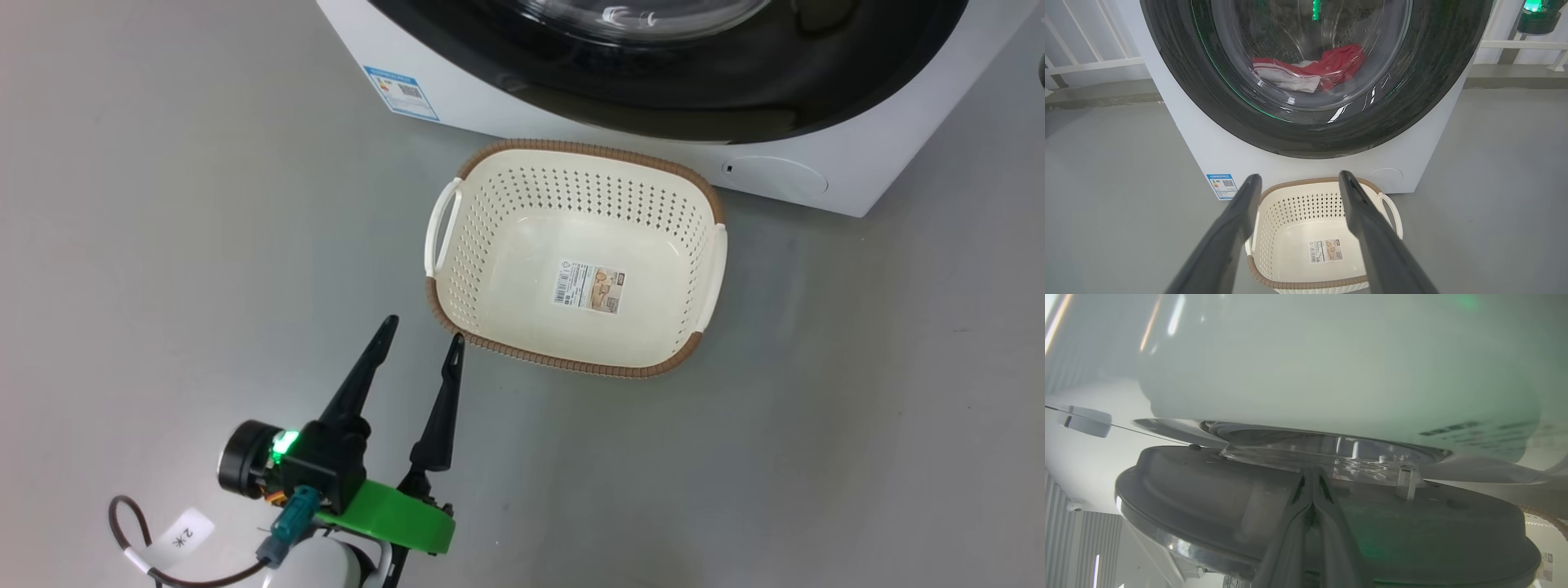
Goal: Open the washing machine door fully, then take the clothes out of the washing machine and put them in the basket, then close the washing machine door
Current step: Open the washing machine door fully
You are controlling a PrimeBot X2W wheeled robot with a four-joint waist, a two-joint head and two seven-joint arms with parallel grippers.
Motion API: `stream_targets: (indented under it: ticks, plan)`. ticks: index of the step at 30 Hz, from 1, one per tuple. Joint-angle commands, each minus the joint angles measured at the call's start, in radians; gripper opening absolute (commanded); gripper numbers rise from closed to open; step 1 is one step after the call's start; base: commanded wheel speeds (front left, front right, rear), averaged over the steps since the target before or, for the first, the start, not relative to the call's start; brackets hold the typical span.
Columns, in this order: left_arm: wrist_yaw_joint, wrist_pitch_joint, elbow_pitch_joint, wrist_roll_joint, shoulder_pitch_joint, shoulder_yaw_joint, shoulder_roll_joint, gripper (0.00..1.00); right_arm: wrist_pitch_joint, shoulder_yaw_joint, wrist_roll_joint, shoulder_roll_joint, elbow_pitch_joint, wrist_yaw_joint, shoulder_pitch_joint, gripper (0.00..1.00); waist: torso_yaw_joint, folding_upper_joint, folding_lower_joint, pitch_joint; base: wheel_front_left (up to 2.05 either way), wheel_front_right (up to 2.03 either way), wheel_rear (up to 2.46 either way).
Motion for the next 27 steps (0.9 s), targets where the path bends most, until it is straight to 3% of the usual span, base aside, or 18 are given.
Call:
stream_targets:
  ticks: [1,27]
  plan:
    - [0.012,-0.012,-0.022,-0.009,-0.023,0.027,0.017,1.00,0.023,0.018,-0.005,0.026,-0.023,0.002,-0.006,0.00,-0.003,0.0000,-0.0001,-0.005,0.00,0.00,0.00]
    - [-0.004,-0.012,-0.002,0.027,0.065,0.095,0.017,1.00,0.173,0.076,-0.017,0.117,-0.320,0.002,0.360,0.00,-0.075,0.0000,-0.0001,-0.150,0.00,0.00,0.00]
